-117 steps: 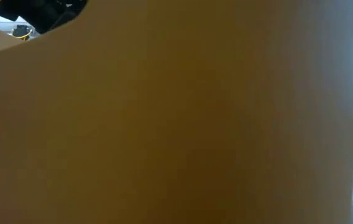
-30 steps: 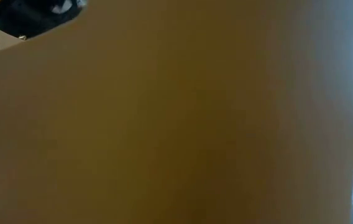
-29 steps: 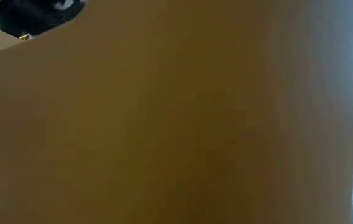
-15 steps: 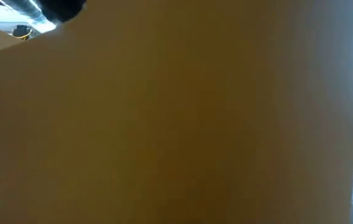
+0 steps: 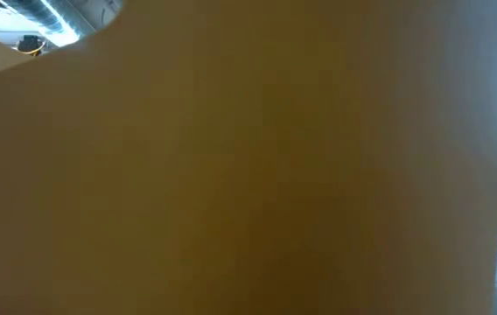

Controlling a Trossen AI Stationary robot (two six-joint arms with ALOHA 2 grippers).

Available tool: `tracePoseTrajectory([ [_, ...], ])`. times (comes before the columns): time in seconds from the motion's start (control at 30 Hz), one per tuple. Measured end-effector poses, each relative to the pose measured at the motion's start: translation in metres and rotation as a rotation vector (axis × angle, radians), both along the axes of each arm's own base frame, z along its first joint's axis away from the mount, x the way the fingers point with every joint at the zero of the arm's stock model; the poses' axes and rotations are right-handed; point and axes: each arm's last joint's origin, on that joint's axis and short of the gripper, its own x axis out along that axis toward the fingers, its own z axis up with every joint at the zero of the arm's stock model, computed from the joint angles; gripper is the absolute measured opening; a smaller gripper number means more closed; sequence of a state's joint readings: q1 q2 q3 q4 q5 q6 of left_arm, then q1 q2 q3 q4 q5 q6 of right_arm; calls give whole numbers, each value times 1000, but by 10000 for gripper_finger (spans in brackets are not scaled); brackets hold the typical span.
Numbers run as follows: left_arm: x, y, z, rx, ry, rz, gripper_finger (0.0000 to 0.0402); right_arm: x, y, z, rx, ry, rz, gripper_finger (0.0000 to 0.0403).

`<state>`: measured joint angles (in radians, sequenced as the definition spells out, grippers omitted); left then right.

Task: Sort Maruchan noodles
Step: Put the green noodle pack into the white bin

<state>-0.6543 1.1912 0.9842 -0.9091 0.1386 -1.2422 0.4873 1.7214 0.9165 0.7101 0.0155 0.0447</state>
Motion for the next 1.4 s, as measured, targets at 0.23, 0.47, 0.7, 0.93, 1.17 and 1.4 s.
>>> tracePoseTrajectory([
  [0.23, -35, -33, -3, -139, 265, 144, 208, -11, 26, -10, -11, 14, -28, 239],
  [0.47, -56, -67, -19, -83, 344, 172, 208, -13, 29, -7, -5, -4, -34, 239],
  [0.7, -62, -102, -50, -32, 413, 117, 208, -13, 28, -10, -5, 24, -73, 239],
  [0.93, -62, -120, -72, 3, 423, 52, 207, -9, 22, -8, 5, 9, -133, 239],
  [1.17, -48, -120, -71, -4, 262, 83, 207, -7, 18, -4, 26, -28, -163, 239],
  [1.4, -22, -116, -66, -27, 33, 55, 207, -3, 15, -10, 20, -12, -213, 239],
])
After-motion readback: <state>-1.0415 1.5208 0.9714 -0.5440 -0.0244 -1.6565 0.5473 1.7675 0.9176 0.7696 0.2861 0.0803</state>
